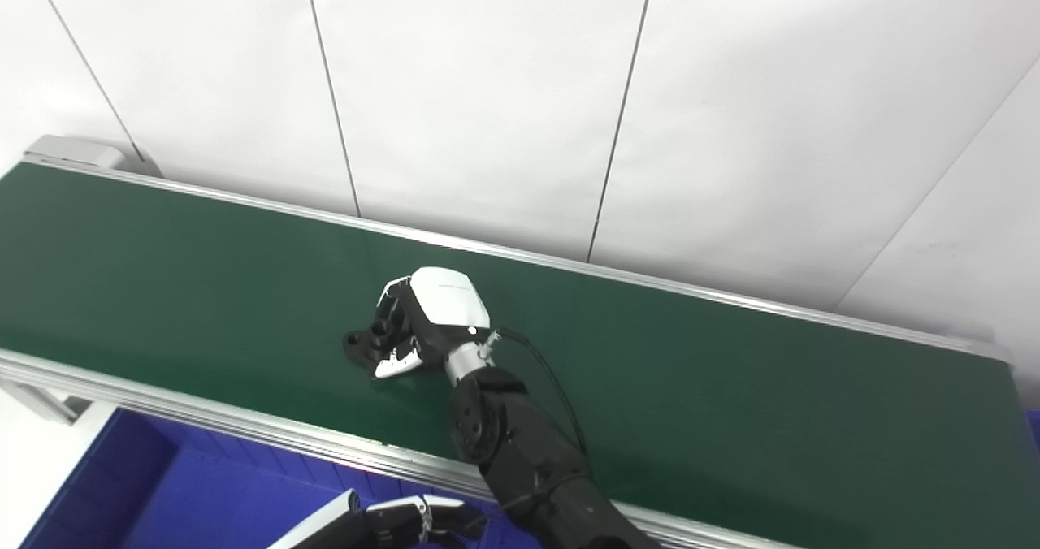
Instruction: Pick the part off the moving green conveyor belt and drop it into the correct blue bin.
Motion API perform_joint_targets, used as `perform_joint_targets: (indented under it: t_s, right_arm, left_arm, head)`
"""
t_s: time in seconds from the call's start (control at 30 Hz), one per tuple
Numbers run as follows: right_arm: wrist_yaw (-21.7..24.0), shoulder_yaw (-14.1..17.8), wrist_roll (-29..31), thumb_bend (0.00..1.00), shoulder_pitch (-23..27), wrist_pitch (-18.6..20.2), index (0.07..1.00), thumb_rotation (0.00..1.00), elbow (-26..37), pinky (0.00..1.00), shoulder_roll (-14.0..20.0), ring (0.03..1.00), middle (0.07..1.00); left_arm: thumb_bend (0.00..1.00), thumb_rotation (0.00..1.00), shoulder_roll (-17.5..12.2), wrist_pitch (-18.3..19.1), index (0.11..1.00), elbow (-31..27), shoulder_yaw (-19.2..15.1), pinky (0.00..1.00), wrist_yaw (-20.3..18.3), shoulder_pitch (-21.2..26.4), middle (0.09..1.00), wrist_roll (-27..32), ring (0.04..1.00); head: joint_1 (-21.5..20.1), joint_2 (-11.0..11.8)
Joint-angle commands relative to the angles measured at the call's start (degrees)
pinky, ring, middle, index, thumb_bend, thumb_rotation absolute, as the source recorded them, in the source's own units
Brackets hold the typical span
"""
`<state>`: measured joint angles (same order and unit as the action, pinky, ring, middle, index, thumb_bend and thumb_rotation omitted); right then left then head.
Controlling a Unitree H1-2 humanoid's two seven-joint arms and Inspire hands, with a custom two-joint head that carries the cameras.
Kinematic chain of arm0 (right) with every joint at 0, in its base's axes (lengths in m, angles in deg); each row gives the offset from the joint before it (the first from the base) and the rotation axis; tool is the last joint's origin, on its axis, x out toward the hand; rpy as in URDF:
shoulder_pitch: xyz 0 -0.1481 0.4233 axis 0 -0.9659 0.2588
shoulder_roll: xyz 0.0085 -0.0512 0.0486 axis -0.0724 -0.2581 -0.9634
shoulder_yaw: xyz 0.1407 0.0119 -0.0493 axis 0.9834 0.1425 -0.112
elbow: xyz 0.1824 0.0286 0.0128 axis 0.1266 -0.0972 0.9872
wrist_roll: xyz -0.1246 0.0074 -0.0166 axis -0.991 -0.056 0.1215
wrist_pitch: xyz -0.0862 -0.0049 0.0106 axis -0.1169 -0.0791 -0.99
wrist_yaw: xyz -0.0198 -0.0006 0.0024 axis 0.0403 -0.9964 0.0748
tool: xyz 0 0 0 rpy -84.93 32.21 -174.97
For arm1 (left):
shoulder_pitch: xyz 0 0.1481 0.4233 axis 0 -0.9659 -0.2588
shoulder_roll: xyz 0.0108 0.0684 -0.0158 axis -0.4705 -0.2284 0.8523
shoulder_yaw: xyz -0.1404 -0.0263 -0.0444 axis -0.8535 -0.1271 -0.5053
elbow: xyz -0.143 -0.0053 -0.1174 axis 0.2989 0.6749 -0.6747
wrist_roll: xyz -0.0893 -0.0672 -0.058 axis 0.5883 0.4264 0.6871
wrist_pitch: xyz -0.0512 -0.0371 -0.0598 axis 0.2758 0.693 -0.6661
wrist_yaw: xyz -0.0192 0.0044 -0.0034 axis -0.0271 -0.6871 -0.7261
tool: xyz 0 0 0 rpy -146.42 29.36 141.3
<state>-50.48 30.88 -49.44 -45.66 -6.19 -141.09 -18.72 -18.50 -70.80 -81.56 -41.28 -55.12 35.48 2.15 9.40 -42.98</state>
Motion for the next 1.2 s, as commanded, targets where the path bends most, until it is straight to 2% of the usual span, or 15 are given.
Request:
perform_joint_targets:
  t_s: [0.0, 0.2, 0.3, 0.6, 0.9, 1.17]
  right_arm:
    - [4.22, -0.36, 0.84, 0.52, -0.49, -1.23, 0.516, 0.00, 1.03, 0.42, -0.86, 0.414, 0.487]
    - [6.38, 1.02, 2.31, 0.51, -2.06, -0.93, 0.534, 0.00, 5.24, 0.42, 0.80, 0.405, 0.498]
    - [7.34, 1.63, 2.55, 0.51, -3.31, 0.51, 0.529, 0.00, 8.70, 0.43, 2.13, 0.409, 0.508]
    - [9.95, 4.99, 2.53, 0.52, -7.15, 4.29, 0.510, 0.00, 20.35, 0.46, 6.21, 0.420, 0.517]
    - [10.11, 9.09, 2.21, 0.52, -11.19, 4.99, 0.521, 0.00, 33.78, 0.41, 10.39, 0.409, 0.507]
    - [13.14, 12.64, 2.40, 0.51, -17.57, 8.95, 0.540, 0.00, 49.50, 0.41, 13.09, 0.405, 0.486]
  left_arm:
    - [0.43, 0.34, -0.44, -1.36, 0.813, -1.57, -0.14, 0.76, -0.13, -0.04, 0.839, 0.76, 0.822]
    - [0.43, 0.35, -0.44, -0.96, 0.815, -1.10, -0.05, 0.77, -0.41, 0.34, 0.842, 1.34, 0.826]
    - [0.43, 0.36, -0.55, -0.21, 0.822, -0.86, 0.02, 0.79, -0.62, 0.56, 0.850, 1.96, 0.837]
    - [0.42, 0.35, -0.58, -2.15, 0.838, 1.52, -0.24, 0.81, -1.84, 2.03, 0.862, 3.22, 0.851]
    - [0.39, 0.36, -1.00, -2.22, 0.841, 2.53, -1.10, 0.82, -2.75, 2.89, 0.867, 4.45, 0.857]
    - [0.36, 0.38, -1.28, -3.14, 0.848, 3.69, -1.54, 0.83, -3.51, 3.56, 0.875, 4.77, 0.869]
  head:
    - [0.02, -0.15]
    - [-0.62, -0.35]
    - [-0.84, -0.31]
    - [-2.48, -0.47]
    - [-5.11, -1.16]
    - [-7.41, -1.54]
